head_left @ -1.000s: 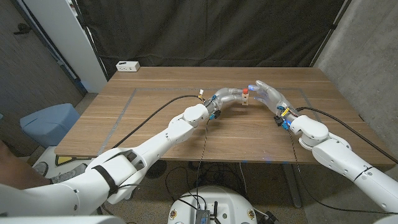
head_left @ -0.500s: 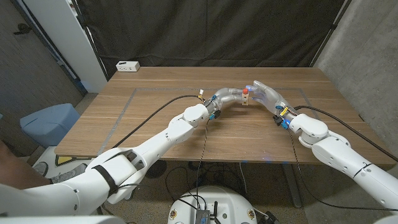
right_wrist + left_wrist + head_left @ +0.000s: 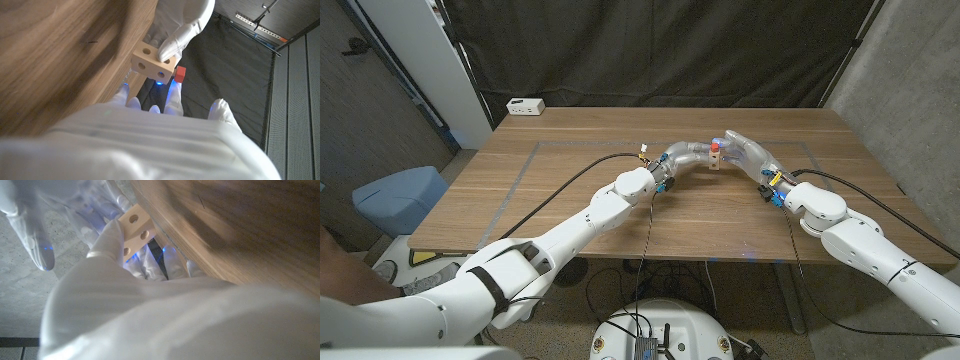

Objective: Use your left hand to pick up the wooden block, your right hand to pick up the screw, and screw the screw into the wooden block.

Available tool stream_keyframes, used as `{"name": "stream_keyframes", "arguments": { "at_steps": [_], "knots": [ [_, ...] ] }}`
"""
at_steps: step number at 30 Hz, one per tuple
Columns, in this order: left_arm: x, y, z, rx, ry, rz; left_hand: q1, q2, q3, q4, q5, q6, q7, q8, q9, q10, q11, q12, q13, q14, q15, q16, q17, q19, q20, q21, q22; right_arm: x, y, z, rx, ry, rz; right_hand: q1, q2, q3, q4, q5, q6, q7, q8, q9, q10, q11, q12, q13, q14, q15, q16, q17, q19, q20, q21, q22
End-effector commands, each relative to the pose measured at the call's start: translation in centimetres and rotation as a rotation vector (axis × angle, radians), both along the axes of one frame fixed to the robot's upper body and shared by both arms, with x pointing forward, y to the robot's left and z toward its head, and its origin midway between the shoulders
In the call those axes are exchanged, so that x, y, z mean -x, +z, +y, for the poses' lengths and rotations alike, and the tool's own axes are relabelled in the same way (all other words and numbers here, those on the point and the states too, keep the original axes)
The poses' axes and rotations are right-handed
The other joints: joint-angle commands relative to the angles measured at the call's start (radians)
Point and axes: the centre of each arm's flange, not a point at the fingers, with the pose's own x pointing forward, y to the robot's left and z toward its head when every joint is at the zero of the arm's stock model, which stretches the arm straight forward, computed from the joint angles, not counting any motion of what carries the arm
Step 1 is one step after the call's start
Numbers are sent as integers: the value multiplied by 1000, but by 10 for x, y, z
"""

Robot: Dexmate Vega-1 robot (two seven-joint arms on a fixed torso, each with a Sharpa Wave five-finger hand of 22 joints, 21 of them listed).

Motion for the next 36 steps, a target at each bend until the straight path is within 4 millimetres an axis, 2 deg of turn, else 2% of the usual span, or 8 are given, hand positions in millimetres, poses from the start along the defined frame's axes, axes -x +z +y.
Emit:
{"name": "stream_keyframes", "arguments": {
  "at_steps": [1, 36],
  "knots": [
    [0, -1, 0, 2, -1, 3, -78, 94, 69, 66, 4, 37, 29, 6, 2, 13, 1, 41, 151, 4, -52, 3, 5, 5, 6, 7, 2, 0, 1, 0, 2, 2, -3, -6, 1, 3, 3, 4, 16, -3, 6, 4, -30, -3, 6, 2, -94, -2, 5, 2, -2, 3, 7, 1],
    [1, -2, 1, 5, 1, 5, -79, 94, 69, 66, 4, 37, 28, 6, 2, 12, 1, 42, 150, 5, -52, 3, 5, 6, 6, 7, 2, 5, -8, -5, -43, -11, 8, -2, 9, 9, 0, 7, 54, 5, 20, 10, 2, -7, 17, 2, -80, -9, 13, -2, 16, 12, 15, 1]
  ]
}}
